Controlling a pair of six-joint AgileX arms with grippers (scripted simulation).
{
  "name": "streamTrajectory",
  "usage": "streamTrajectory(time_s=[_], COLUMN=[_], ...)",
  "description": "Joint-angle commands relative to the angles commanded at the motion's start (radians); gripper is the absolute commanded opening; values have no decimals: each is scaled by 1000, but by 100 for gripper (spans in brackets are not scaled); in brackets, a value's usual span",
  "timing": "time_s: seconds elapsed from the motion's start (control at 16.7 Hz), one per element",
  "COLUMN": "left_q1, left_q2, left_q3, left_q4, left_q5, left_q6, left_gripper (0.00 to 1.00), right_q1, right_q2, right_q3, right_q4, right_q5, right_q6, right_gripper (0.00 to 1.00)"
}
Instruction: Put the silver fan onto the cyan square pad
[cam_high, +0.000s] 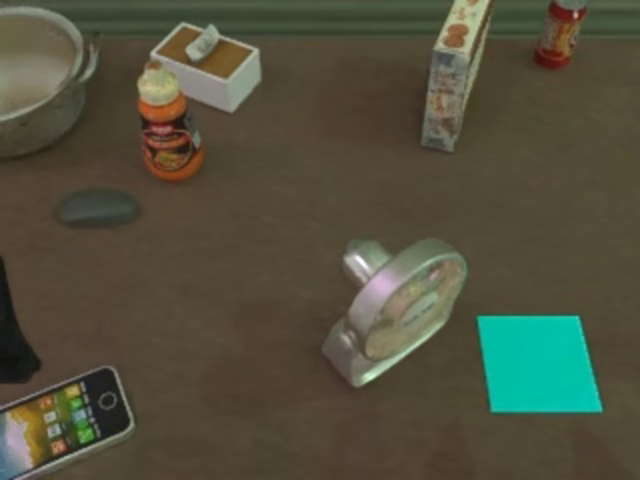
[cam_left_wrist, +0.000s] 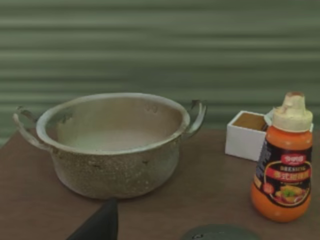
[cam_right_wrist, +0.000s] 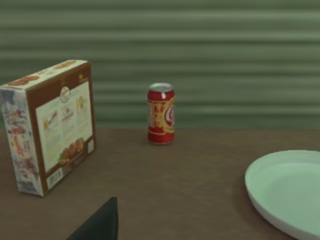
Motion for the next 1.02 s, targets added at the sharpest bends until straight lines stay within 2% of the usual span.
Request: streamTrajectory(time_s=[0.24,0.42,0.66,1.02], left_q1=[0,0,0,0], left_q2=[0,0,0,0], left_q3=[0,0,0,0], left_q4=[0,0,0,0], left_q5=[0,0,0,0], left_q6=[0,0,0,0], left_gripper=[100,100,100,100], right_q1=[15,68,179,388], right_q2=[31,156,465,1086], right_q3=[30,152,449,1049], right_q4=[-29,-144,-383,-825], right_q5=[0,0,3,4], right_q6=[29,143,392,871], right_gripper=[100,100,100,100])
